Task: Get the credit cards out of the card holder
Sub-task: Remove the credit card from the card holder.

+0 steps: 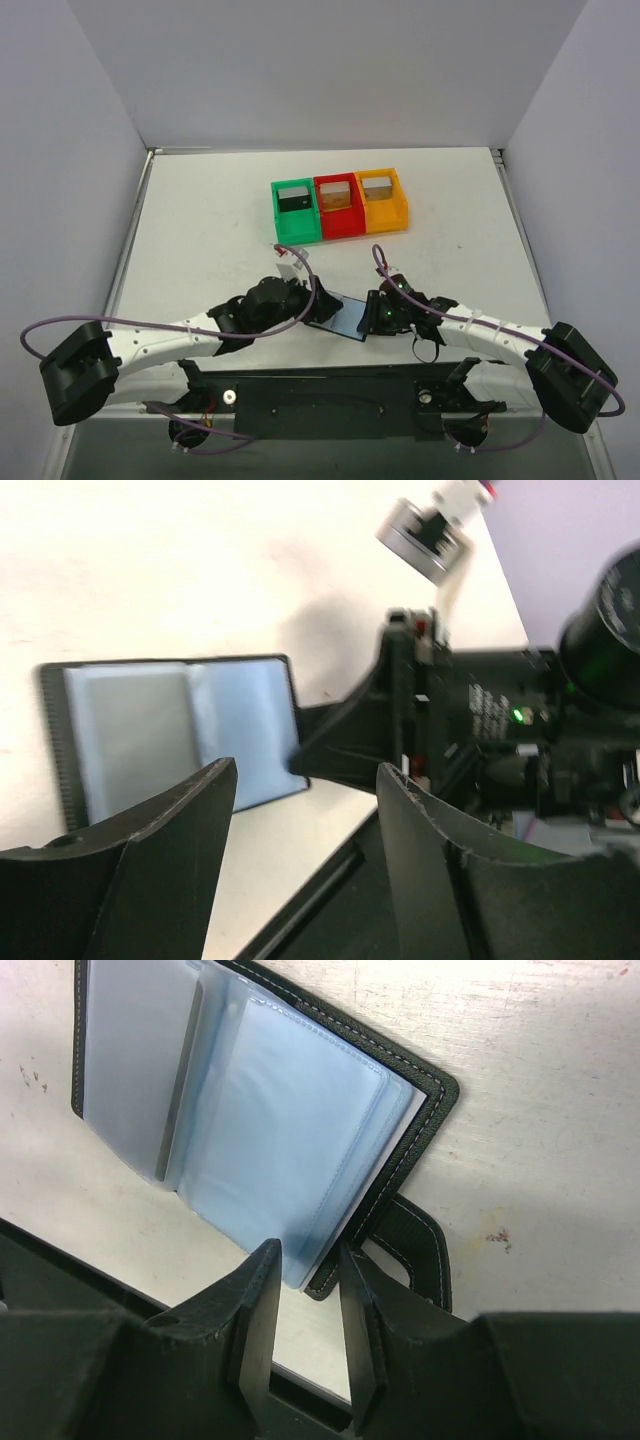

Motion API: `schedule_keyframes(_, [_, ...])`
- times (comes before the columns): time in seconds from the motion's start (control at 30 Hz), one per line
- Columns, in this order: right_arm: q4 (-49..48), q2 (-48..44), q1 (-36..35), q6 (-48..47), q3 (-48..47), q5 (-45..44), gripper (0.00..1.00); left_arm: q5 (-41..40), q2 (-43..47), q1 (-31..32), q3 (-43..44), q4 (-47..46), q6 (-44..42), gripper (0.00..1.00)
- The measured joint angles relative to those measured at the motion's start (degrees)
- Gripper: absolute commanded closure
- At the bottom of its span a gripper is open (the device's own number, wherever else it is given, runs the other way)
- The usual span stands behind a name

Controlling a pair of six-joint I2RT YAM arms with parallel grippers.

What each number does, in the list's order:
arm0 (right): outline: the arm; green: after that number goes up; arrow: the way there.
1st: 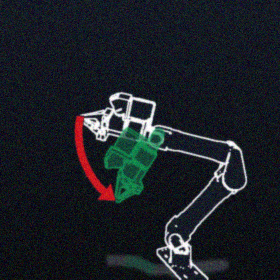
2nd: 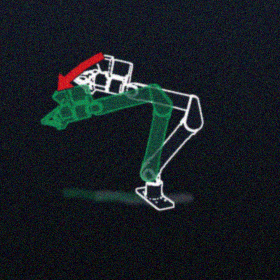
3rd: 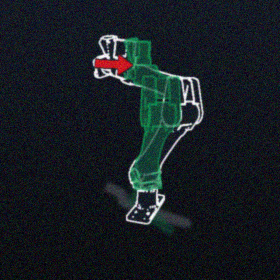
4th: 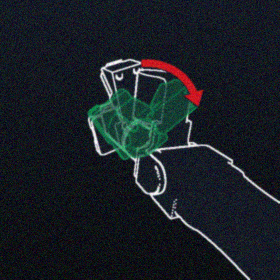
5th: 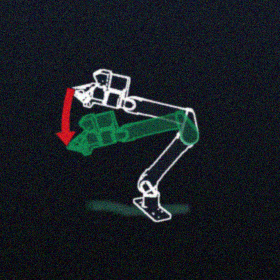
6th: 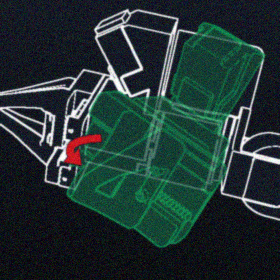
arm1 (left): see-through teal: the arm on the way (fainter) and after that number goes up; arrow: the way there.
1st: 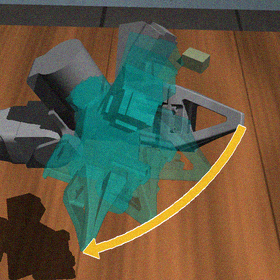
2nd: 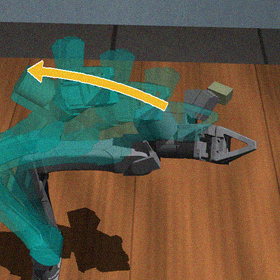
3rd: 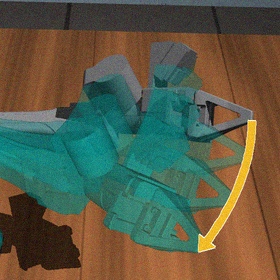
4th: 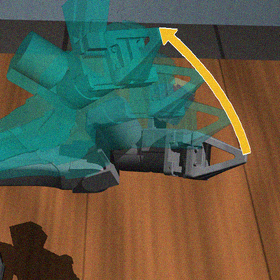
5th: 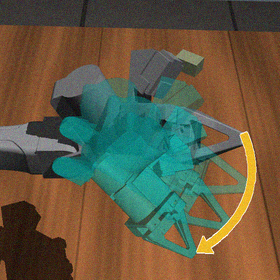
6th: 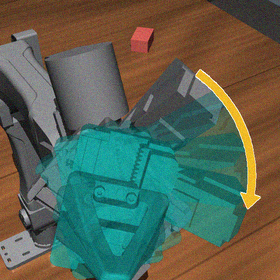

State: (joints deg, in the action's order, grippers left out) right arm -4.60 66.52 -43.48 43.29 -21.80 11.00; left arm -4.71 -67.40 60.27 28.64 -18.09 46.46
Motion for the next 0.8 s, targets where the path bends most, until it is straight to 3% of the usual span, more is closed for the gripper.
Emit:
schedule_keyframes(0.03, [-0.1,0.0,0.0,0.0,0.0,0.0,0.71,-1.2,1.2,-0.9,-0.2,1.0,0.2,0.26])
schedule_keyframes(0.07, [-0.2,0.0,0.0,0.0,0.1,0.1,0.71,-2.1,1.8,-1.9,-0.3,2.0,0.3,0.1])
schedule_keyframes(0.1, [-0.3,0.0,0.0,0.0,0.1,0.2,0.71,-3.0,1.9,-2.7,-0.3,3.0,0.7,0.09])
schedule_keyframes(0.3, [-0.4,0.0,0.3,0.0,0.1,0.8,0.69,-4.7,0.3,-4.0,-1.9,6.7,4.4,0.08])
schedule_keyframes(0.53, [-0.5,0.0,0.3,0.0,0.1,0.9,0.69,-3.3,-4.5,-5.3,-6.5,4.2,10.4,0.08])
schedule_keyframes(0.8, [-0.5,0.0,0.4,0.0,0.1,1.0,0.69,-2.4,-7.6,-5.6,-5.9,1.8,10.4,0.12])
